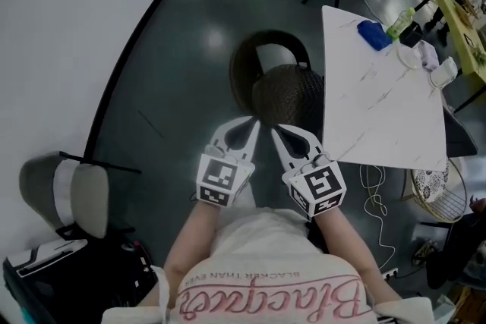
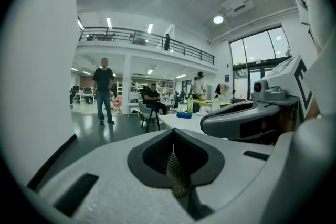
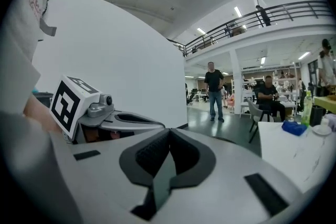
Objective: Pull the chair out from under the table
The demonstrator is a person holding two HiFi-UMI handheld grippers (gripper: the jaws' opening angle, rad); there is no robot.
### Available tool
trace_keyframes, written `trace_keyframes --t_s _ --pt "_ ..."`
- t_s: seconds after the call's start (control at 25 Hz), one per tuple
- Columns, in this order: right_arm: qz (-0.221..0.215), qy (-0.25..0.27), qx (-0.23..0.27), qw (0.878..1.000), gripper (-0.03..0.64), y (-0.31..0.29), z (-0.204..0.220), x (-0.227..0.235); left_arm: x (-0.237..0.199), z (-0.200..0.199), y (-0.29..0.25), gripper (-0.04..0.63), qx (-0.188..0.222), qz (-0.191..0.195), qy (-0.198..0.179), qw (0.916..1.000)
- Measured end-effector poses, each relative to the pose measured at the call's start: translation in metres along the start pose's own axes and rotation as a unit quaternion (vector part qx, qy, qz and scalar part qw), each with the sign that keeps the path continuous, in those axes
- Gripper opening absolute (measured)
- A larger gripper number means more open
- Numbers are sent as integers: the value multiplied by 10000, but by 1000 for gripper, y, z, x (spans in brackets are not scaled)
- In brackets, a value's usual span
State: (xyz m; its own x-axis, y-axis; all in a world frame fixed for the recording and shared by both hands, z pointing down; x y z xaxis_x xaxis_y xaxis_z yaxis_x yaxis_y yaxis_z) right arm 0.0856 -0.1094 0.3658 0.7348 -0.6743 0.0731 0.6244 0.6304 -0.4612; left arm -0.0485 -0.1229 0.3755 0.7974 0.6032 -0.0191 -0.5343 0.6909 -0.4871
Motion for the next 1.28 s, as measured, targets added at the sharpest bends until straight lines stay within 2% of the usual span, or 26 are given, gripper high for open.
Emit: trace_keyframes --t_s 0.32,0.6,0.76,1.04,1.28 --pt "320 -156 -144 9993 3 -95 -31 31 -98 -8 -57 8 -355 214 109 9991" --pt "441 -294 -313 9981 3 -156 -55 54 -159 -14 -99 11 -644 598 153 9960" --pt "425 -409 -462 9972 3 -178 -59 70 -182 -10 -126 92 -896 742 204 9930" --pt "281 -413 -792 9956 3 -204 -56 98 -211 3 -163 98 -1306 597 355 9890" --pt "272 -613 -1147 9911 3 -238 -24 129 -243 52 -206 98 -2096 319 743 9744"
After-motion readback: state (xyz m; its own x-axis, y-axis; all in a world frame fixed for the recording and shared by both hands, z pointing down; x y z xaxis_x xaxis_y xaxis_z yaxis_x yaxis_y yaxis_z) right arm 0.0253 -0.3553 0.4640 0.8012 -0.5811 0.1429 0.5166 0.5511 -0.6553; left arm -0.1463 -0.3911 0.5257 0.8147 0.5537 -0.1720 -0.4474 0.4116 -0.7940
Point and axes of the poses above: the fingertips, and each gripper's own axes: y backward along the fingers, x to its right, z out of its underside, the point moved 8 cm from there along y, backward along the fingers, and after that the axes turned 14 degrees about -x, right-handed, at the moved point
